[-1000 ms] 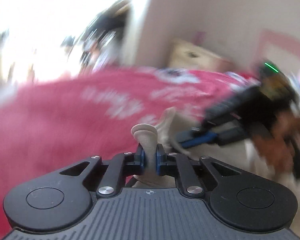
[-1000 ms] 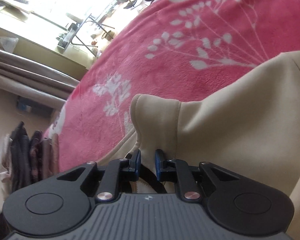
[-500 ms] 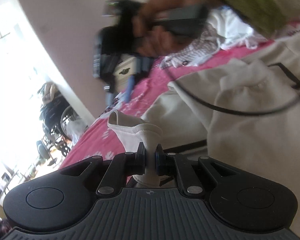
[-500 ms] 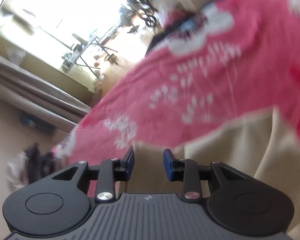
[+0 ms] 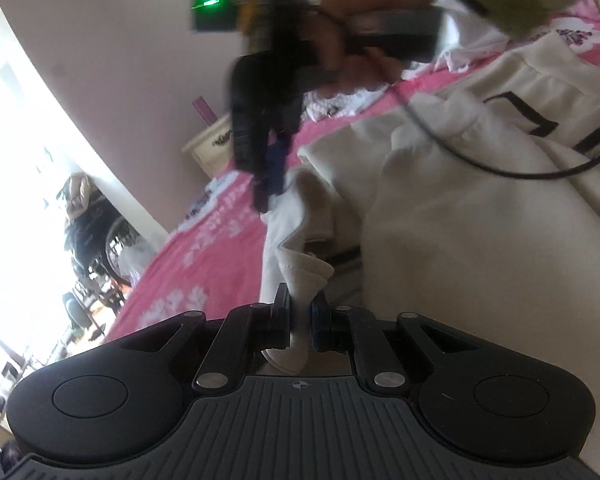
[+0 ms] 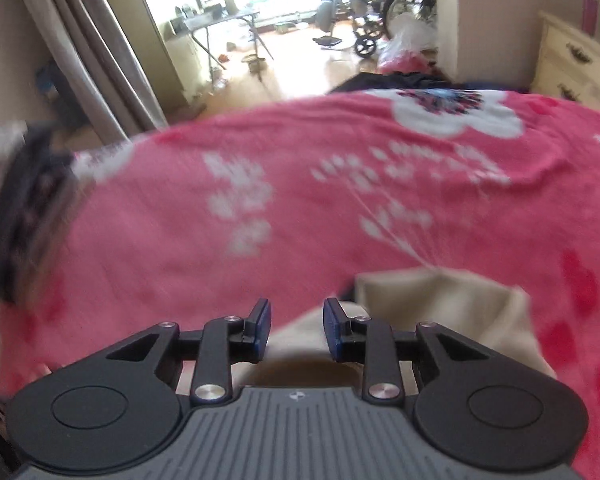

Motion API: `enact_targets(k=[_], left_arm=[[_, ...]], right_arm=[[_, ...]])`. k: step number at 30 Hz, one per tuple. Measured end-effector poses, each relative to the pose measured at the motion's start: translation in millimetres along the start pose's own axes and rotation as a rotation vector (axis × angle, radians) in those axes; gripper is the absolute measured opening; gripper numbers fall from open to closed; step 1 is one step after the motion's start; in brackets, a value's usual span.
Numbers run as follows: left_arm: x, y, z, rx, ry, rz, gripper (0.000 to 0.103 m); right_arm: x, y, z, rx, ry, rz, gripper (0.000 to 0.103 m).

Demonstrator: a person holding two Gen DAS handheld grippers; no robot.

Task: Fold clothes

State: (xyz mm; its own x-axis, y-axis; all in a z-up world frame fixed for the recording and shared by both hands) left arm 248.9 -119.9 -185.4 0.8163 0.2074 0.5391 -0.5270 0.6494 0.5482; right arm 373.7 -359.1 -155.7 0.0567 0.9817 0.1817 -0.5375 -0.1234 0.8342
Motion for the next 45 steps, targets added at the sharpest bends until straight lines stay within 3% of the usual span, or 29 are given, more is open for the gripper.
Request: enact_targets(k=[4, 6, 8, 11, 13, 15, 17, 21, 25, 27, 37, 42, 45], left_arm=[[3, 4, 4, 0.050, 0.092, -0.025, 0.016], [17, 16, 7, 0.063, 0.218, -0.072, 0.023], [39, 32, 10, 0.031, 0.405, -0.120, 0.025], [74, 42, 10, -0.040, 0.672, -0.116, 0.025], [80, 31, 16, -0.037, 0.743, -0.085, 0.025], [72, 7, 26, 0.024, 0.715, -0.111, 0.025], [52, -18, 32, 0.117, 0.621, -0.121, 0.025], [16, -44, 20, 0.253, 0.438, -0.041, 0.026], [11, -42, 9, 0.246, 0.384, 0.011, 0.027], [16, -44, 6, 0.251, 0.389, 0.028, 0.032], [28, -44, -1, 0.243, 0.386, 0.064, 0.036], [32, -10, 19, 0.114, 0.399, 0.009, 0.035], [20, -8, 23, 0.109, 0.338, -0.063, 0.035]], right_arm=[[-13, -8, -32, -0.064, -0.026, -0.020, 0.028], [-23, -10, -38, -0.083, -0.079, 0.007, 0.028], [-30, -11, -43, -0.098, -0.118, 0.029, 0.028], [-32, -9, -45, -0.109, -0.118, 0.036, 0.029], [-30, -7, -46, -0.115, -0.120, 0.036, 0.029], [-28, -3, -46, -0.126, -0.125, 0.030, 0.029], [-25, 6, -45, -0.152, -0.132, 0.025, 0.030], [-12, 13, -47, -0.104, -0.036, 0.051, 0.031], [2, -13, -53, 0.005, 0.086, -0.032, 0.029], [5, -22, -52, -0.015, 0.079, -0.036, 0.029], [-4, -44, -42, -0.118, -0.102, 0.019, 0.029], [-3, -24, -41, -0.137, -0.112, 0.040, 0.031], [5, 0, -45, -0.167, -0.073, 0.100, 0.031]])
Point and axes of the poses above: each gripper's, at about its wrist camera, not at the fingertips, and y roughly against the way its jaws point, x to its left, z to its top, the point moved 2 cm from there along -y, roughly the way its jaws point, and after that the axes turned 4 degrees about x, right-handed, at the moved point
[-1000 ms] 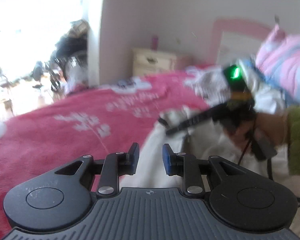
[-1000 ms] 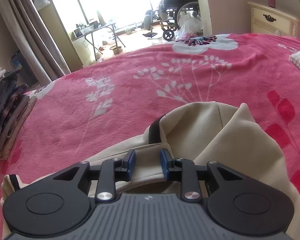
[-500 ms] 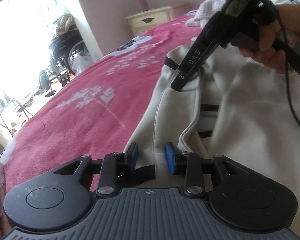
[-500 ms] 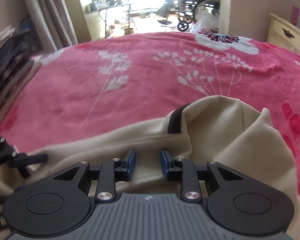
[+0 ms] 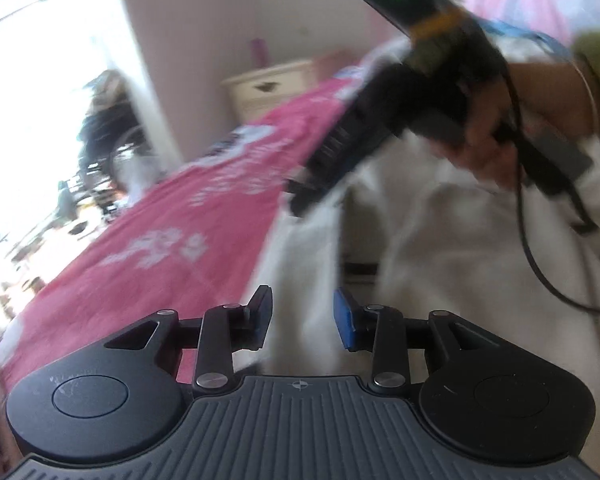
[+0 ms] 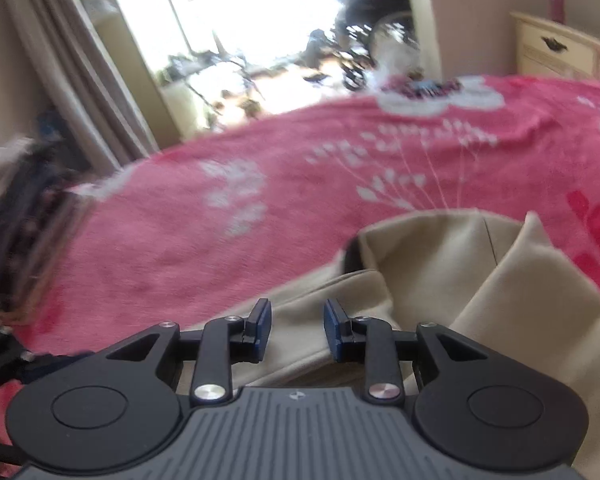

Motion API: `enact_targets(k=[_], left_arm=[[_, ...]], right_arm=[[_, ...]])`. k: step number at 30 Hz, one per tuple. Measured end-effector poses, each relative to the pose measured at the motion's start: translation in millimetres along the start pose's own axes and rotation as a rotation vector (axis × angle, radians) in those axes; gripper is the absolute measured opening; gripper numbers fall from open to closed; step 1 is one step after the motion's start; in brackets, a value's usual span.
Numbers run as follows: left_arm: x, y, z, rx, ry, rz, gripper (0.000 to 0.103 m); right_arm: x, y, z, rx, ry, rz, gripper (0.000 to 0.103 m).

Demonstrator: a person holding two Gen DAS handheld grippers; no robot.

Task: Fold clothes

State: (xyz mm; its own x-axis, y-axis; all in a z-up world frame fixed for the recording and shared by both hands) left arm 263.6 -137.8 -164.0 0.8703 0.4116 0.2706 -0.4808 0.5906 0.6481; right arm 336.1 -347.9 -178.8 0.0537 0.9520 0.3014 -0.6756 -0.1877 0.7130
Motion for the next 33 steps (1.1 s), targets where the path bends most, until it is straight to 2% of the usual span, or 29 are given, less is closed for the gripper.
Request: enact_targets(k=[3, 5, 7, 11, 17, 20, 22, 25, 28, 31, 33], left_arm=[[-11, -14, -9, 0.075, -0.076, -0.028, 0.035], [-15, -20, -17, 0.098, -0.119, -0.009, 0.036], [-13, -20, -19, 0.098, -0.137, 0.016, 0.036], [-5, -22, -23, 0.127, -0.187, 0.086, 0.026], [-8, -19, -28, 0.148, -0.200, 0.064, 0.019], [-12, -12, -28, 0.147, -0.208, 0.061, 0.021], [-4, 2, -25, 0.142, -0.155, 0.043, 0.027], [10, 29, -18, 0.096, -0.068, 0.015, 0.028], [27, 40, -4, 0.030, 0.027, 0.020, 0.029], [36, 18, 8, 0.031, 0.102, 0.056, 0.030], [32, -13, 4, 0.109, 0.088, 0.090, 0.030]], right_arm=[[11, 3, -6, 0.040, 0.035, 0.042, 0.031], [15, -4, -12, 0.073, 0.063, 0.034, 0.031], [15, -13, -17, 0.099, 0.058, 0.023, 0.031], [15, -21, -17, 0.091, 0.030, 0.032, 0.031], [20, -37, -17, 0.101, 0.048, 0.010, 0.031], [20, -36, -20, 0.097, 0.070, 0.002, 0.030], [18, -25, -16, 0.103, 0.060, 0.010, 0.030], [12, 1, -6, 0.066, 0.032, 0.055, 0.031], [6, 18, 8, 0.009, 0.002, 0.076, 0.031], [0, 13, 17, -0.007, -0.023, 0.052, 0.031], [-4, -6, 15, 0.036, -0.029, 0.008, 0.031]])
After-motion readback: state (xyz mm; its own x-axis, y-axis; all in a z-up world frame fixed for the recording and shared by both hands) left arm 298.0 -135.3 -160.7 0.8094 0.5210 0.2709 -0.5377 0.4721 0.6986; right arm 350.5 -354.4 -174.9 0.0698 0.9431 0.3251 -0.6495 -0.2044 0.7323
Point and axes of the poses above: each gripper's, at about its wrist camera, not at the fingertips, and y roughly against the way its jaws point, x to its left, z to its top, the point moved 2 cm from there along -y, roughly the way its jaws point, and after that the axes turned 4 degrees about x, right-handed, at the moved point
